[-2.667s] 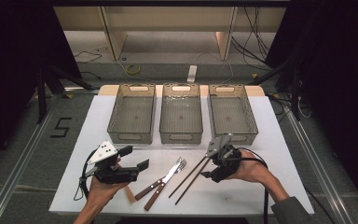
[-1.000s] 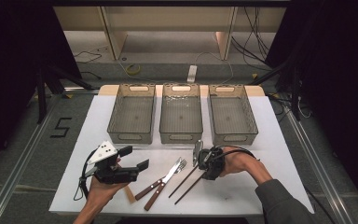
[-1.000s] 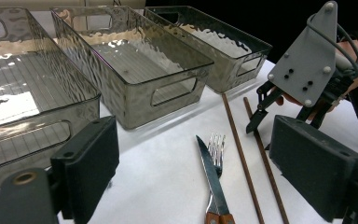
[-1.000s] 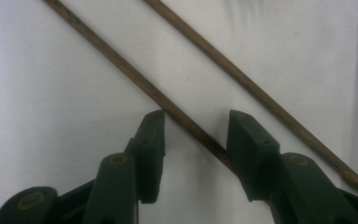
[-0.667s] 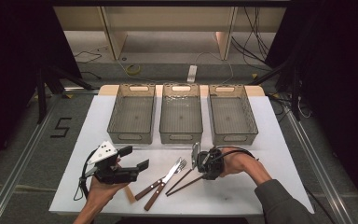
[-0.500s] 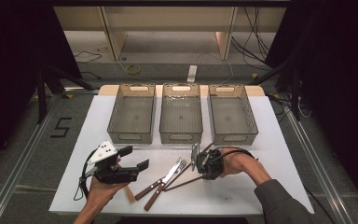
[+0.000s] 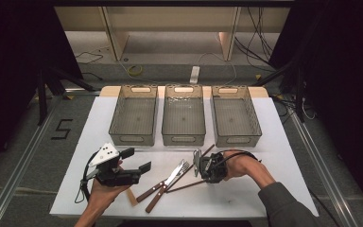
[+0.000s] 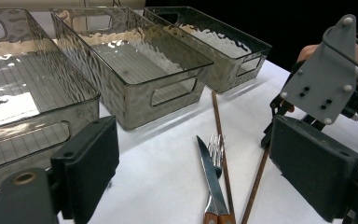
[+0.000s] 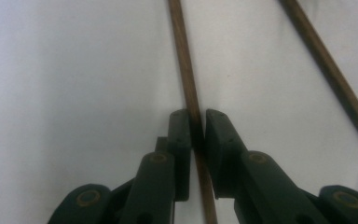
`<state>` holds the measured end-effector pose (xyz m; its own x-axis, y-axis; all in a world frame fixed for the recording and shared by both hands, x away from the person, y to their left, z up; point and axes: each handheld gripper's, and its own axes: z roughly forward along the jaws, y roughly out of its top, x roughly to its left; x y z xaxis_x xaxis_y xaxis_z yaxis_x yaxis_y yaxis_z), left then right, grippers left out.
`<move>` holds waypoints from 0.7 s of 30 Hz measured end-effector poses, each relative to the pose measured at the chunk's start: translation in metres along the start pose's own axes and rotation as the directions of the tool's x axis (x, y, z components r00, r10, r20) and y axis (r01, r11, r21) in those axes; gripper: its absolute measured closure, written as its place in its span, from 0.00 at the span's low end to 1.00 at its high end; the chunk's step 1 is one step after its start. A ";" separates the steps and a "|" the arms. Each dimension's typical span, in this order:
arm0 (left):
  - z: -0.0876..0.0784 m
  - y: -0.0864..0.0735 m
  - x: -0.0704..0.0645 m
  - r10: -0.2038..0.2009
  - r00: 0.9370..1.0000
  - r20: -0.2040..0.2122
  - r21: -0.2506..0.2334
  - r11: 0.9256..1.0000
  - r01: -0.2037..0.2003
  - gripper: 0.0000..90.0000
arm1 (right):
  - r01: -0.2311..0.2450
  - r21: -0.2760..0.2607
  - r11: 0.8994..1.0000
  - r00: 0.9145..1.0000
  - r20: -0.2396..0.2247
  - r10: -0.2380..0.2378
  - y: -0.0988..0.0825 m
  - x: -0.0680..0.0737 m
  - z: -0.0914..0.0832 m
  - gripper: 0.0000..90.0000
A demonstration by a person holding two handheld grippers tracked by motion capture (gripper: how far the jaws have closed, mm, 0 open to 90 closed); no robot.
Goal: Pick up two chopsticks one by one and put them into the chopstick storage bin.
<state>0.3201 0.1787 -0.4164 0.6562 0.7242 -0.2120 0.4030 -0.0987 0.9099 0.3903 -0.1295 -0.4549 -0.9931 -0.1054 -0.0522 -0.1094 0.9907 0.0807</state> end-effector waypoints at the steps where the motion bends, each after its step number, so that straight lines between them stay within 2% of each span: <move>1: 0.000 0.000 0.000 0.000 1.000 0.000 0.000 1.000 0.000 0.17 | 0.010 0.002 1.000 1.000 -0.001 -0.010 0.000 0.001 0.000 0.92; 7: 0.000 0.000 0.000 0.006 1.000 -0.002 0.002 1.000 -0.006 0.17 | 0.035 0.018 0.999 0.999 -0.004 -0.035 -0.002 0.005 -0.001 0.94; 11: 0.000 0.000 0.000 0.003 1.000 -0.003 0.002 1.000 -0.003 0.17 | 0.034 0.022 0.999 0.999 -0.002 -0.034 -0.004 0.007 -0.003 0.95; 13: 0.000 0.000 0.000 0.005 1.000 -0.003 0.003 1.000 -0.005 0.17 | 0.020 0.015 1.000 1.000 -0.006 -0.020 -0.006 0.008 -0.003 0.95; 17: 0.001 0.000 0.000 -0.001 1.000 -0.004 0.001 1.000 0.001 0.17 | 0.023 -0.015 1.000 1.000 -0.019 -0.024 -0.010 0.010 -0.009 0.95; 21: 0.001 0.000 -0.001 0.004 1.000 0.000 0.006 1.000 -0.004 0.17 | 0.007 -0.044 0.999 1.000 0.019 -0.006 -0.014 0.014 -0.019 0.95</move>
<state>0.3201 0.1770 -0.4168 0.6582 0.7235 -0.2081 0.4039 -0.1061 0.9086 0.3771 -0.1466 -0.4379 -0.9914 -0.1096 -0.0716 -0.1179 0.9852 0.1243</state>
